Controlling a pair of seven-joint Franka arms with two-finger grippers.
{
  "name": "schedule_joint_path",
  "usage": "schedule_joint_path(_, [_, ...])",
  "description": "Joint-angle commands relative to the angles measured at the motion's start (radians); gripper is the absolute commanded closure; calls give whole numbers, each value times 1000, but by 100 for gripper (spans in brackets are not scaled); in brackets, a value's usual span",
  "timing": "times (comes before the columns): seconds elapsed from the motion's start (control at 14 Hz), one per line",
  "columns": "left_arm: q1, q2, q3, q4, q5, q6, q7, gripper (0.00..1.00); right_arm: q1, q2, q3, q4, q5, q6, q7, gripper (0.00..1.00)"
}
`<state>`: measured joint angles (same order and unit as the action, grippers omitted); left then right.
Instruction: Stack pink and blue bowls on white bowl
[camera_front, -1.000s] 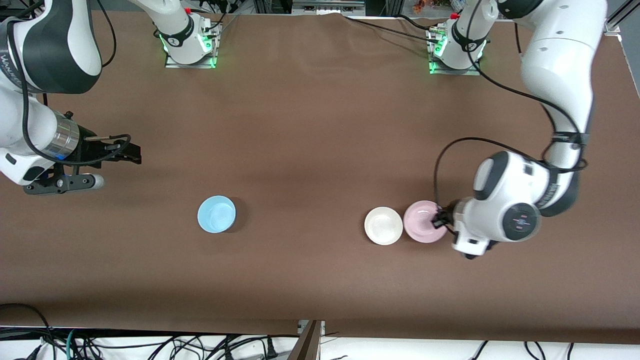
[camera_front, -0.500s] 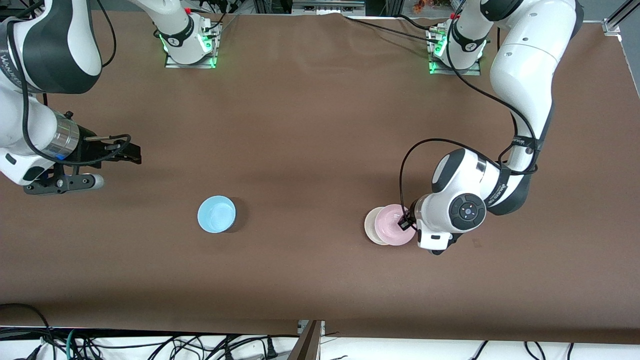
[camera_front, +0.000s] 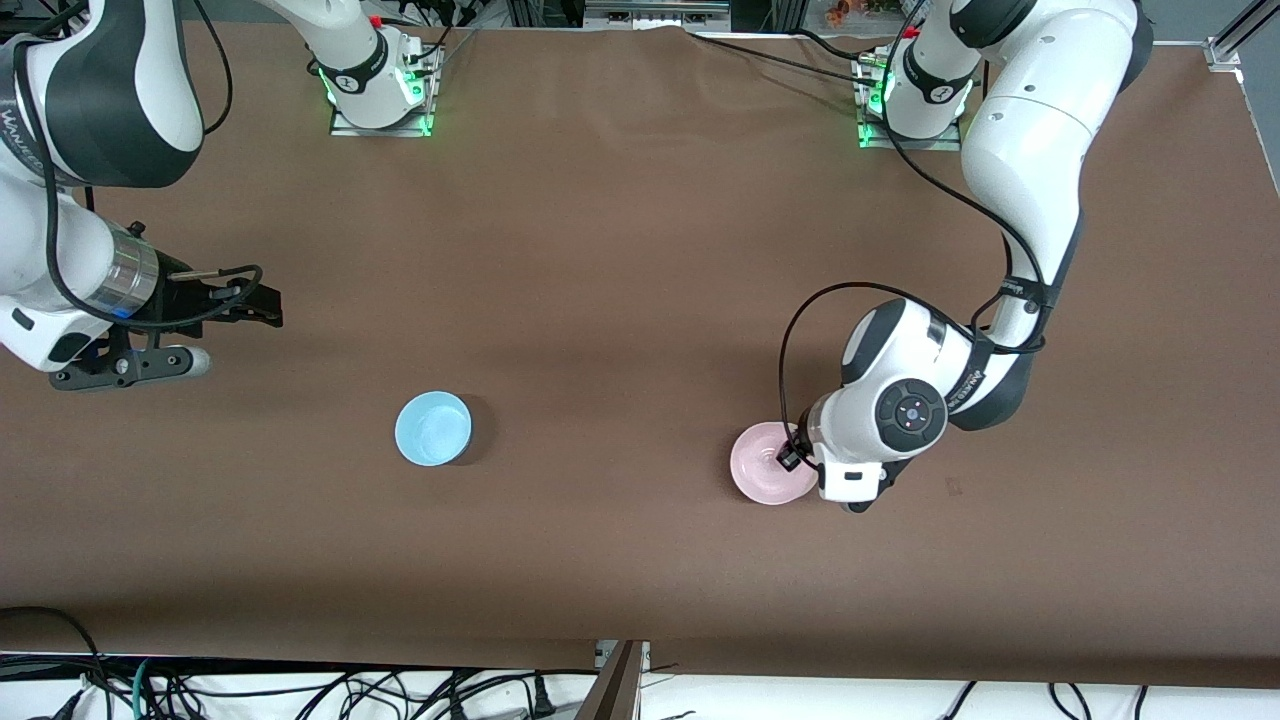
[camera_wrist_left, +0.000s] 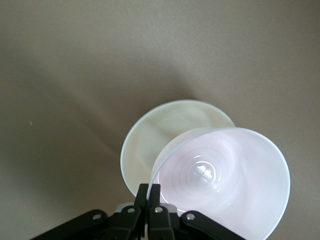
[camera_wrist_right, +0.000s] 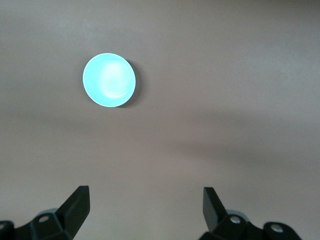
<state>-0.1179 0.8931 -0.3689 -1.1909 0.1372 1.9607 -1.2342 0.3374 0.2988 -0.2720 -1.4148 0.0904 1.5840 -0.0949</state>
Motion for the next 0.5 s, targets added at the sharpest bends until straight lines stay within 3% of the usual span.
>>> schedule_joint_path(0.0, [-11,13,10,16,-13,15,-11,100,-3,3,4,13,-3,-1,-28,0])
schedule_joint_path(0.43, [4,12,13,4,-2,10,57,100,3,29,5,14,12,-4,-12,0])
